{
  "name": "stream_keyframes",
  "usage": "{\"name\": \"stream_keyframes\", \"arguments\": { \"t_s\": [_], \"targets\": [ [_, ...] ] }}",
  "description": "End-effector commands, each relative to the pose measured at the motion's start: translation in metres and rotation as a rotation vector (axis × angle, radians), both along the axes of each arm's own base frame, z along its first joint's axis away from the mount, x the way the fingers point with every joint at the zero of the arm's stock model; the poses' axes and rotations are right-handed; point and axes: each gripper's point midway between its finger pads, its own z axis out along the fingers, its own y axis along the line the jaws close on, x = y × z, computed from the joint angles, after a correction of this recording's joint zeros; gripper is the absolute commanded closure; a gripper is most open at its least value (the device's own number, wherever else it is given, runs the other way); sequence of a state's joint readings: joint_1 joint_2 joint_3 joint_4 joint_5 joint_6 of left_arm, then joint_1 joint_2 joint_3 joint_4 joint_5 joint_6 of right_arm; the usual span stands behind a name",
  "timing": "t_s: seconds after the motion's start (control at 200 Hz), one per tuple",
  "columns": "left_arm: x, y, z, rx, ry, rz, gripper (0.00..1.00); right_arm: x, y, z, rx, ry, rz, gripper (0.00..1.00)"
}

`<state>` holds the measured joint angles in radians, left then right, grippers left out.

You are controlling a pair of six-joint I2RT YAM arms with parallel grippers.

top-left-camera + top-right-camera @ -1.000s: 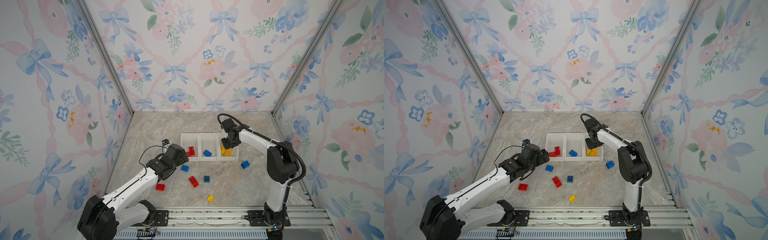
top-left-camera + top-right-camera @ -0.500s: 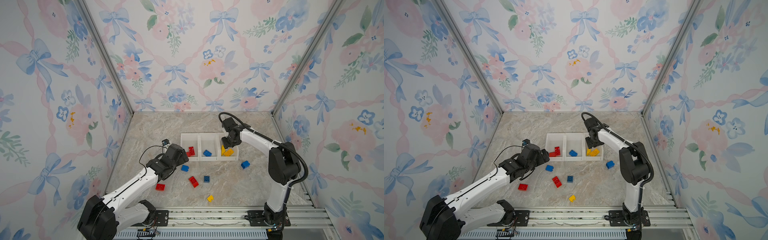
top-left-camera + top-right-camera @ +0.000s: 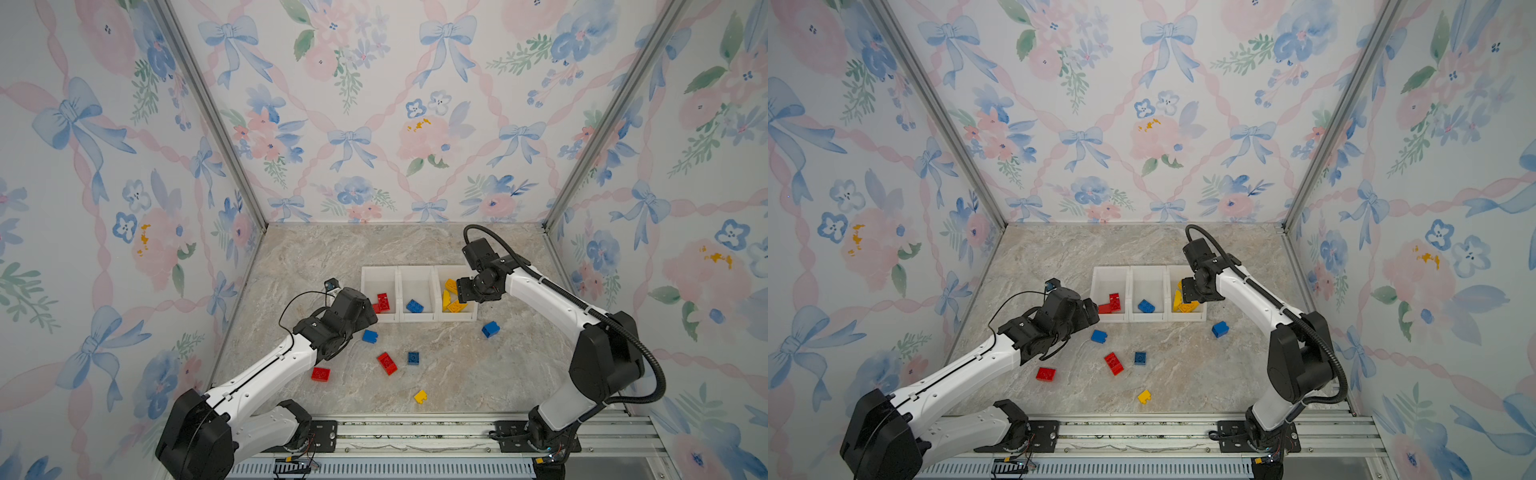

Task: Sort the legos into containers by color
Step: Place the lego in the container, then pick up the lego from the middle-right of the table.

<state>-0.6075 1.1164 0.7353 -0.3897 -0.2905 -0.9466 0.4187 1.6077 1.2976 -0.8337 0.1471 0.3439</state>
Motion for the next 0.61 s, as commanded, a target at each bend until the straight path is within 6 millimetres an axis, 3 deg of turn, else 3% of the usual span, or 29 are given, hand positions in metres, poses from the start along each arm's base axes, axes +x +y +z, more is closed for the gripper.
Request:
{"name": "stream_keyframes", "arguments": {
  "t_s": [0.0, 0.3, 0.6],
  "targets": [
    [0.001, -0.001, 0.001, 0.009, -0.001, -0.008, 0.02, -0.026, -0.019, 0.001, 0.043, 0.047, -0.159, 0.24],
    [0.001, -0.002, -0.001, 0.017, 0.001, -0.022, 0.02, -0.059, -0.065, -0.016, 0.185, 0.086, -0.545, 0.18],
    [0.002, -0.003, 0.000, 0.019, -0.002, -0.032, 0.02, -0.064, -0.077, -0.040, 0.222, 0.117, -0.691, 0.17]
  ]
}}
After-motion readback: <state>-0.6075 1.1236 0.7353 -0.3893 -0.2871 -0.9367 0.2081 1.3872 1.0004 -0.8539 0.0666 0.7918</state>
